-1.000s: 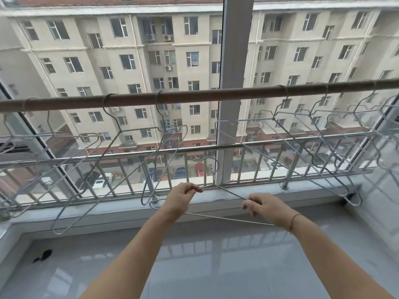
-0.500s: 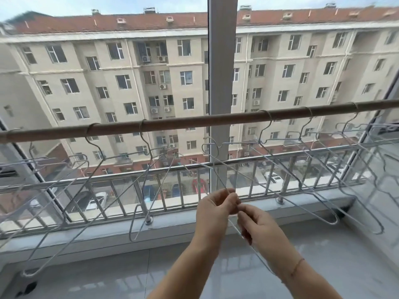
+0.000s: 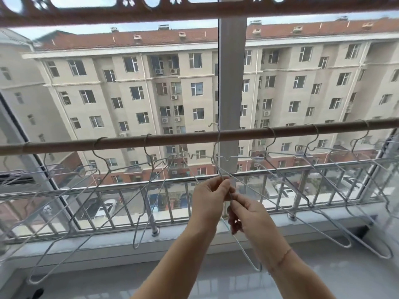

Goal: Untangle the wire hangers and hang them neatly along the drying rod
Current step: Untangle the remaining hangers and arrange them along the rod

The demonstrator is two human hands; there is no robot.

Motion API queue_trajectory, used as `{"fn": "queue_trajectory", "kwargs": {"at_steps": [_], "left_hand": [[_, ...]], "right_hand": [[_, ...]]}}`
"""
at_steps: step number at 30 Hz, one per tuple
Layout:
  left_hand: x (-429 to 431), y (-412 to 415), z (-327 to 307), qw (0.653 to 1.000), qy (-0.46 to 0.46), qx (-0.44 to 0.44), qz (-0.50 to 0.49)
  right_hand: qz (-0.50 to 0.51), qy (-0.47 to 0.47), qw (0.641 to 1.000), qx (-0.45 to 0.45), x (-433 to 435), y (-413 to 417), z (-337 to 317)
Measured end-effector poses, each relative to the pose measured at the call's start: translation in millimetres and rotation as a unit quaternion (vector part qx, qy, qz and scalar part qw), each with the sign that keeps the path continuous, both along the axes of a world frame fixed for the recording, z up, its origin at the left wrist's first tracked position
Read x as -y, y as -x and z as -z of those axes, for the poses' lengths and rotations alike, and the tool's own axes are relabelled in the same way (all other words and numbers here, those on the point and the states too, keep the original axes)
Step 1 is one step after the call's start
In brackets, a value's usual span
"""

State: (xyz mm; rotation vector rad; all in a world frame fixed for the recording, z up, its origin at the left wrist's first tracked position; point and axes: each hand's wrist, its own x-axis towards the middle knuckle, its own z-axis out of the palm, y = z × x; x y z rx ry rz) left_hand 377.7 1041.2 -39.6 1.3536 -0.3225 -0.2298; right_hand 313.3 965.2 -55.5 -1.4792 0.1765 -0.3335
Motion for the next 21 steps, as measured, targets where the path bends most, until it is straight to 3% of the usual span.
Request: {"fn": "queue_trajectory", "kwargs": {"at_steps": [7, 12, 21], "left_hand": [[-10, -2, 12, 0.999, -0.03, -0.016, -0.037], [-43, -3, 11, 0.993, -0.041, 0.01, -0.112], [-148, 1, -7, 0.977, 0.016, 0.088, -0.196]], "right_hand": [[-0.024, 0.022, 0.999, -0.036, -2, -3, 7], [0.01, 0.101, 0.995, -0.025, -1, -2, 6], [0.046, 0.243, 0.961, 0.123, -67, 7, -30]]}}
